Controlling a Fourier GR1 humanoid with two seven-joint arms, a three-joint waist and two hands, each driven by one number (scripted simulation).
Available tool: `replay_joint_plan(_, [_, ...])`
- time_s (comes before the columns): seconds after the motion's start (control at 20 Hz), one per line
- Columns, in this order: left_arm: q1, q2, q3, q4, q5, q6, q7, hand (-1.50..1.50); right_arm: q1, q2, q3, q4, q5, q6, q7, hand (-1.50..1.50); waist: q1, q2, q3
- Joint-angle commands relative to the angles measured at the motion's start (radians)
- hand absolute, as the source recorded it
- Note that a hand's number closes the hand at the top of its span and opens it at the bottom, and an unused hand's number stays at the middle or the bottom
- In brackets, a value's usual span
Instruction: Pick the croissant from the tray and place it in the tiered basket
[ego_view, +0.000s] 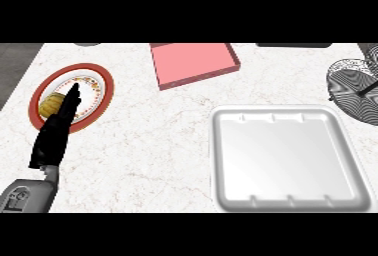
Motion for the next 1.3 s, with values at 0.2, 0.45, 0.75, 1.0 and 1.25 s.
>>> replay_joint_plan(0.2, [-0.007, -0.001, 0.027, 0.022, -0.013, -0.029, -0.011, 0.00, -0.115, -0.002, 0.005, 0.320, 0.012, -0.019, -0.203, 1.50, -0.003, 0.000, 0.000])
replay_joint_plan(0.45, [-0.011, -0.013, 0.021, 0.008, -0.015, -0.039, 0.011, 0.00, -0.142, -0.037, -0.015, 0.514, 0.020, -0.014, -0.307, 1.50, 0.007, 0.005, 0.001])
replay_joint_plan(0.75, [-0.016, 0.024, 0.068, -0.010, 0.020, -0.082, 0.014, 0.00, -0.190, -0.045, -0.049, 0.642, -0.008, 0.116, -0.215, -1.50, 0.012, 0.004, 0.001])
replay_joint_plan(1.0, [-0.022, -0.017, 0.045, 0.018, -0.028, -0.040, -0.010, 0.00, -0.206, -0.057, -0.146, 0.704, -0.091, 0.070, -0.298, -1.50, 0.014, 0.008, 0.002])
replay_joint_plan(1.25, [-0.013, -0.011, 0.046, -0.049, -0.029, -0.047, 0.049, 0.00, -0.188, -0.053, -0.238, 0.699, -0.187, 0.032, -0.331, -1.50, 0.000, 0.002, 0.002])
